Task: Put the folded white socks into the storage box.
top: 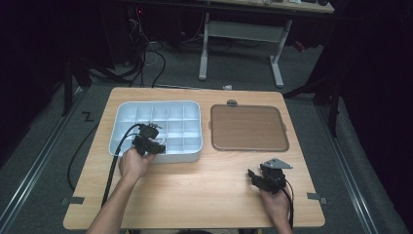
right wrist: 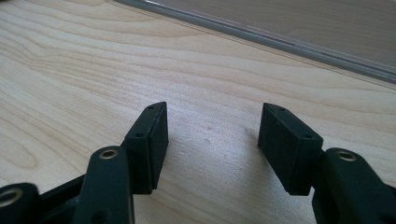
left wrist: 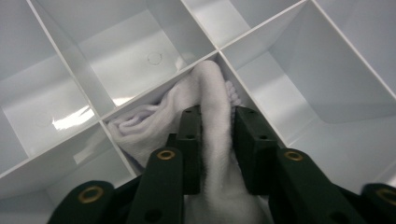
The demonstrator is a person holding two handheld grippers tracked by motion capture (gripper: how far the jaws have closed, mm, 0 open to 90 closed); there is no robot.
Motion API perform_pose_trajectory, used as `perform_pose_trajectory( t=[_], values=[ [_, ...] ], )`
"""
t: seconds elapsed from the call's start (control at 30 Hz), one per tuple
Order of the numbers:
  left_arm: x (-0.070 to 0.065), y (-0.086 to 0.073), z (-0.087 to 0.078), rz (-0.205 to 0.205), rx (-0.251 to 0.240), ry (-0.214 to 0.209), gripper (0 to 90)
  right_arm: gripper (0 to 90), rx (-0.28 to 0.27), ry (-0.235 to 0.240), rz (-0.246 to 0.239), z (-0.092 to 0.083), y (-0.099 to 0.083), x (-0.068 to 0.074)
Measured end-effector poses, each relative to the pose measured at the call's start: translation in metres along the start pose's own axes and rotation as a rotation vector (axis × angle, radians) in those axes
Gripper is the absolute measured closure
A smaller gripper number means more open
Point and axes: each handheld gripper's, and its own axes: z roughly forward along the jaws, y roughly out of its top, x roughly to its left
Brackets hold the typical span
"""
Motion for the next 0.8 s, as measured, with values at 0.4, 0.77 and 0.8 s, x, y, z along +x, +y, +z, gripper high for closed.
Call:
perform_pose_trajectory(
  t=[0.4,0.77,0.8],
  values=[
    [0.000,0.003,-0.016,-0.009,-0.053,-0.043,65.7,42.7,0.000,0.002,0.000,0.000,0.000,0.000],
    [0.005,0.007,-0.035,-0.048,-0.121,-0.086,75.3,42.7,0.001,0.004,-0.002,0.000,0.000,0.000],
    [0.006,0.007,-0.037,-0.055,-0.129,-0.091,75.4,42.7,0.000,0.004,-0.002,0.000,0.000,0.000]
  ],
)
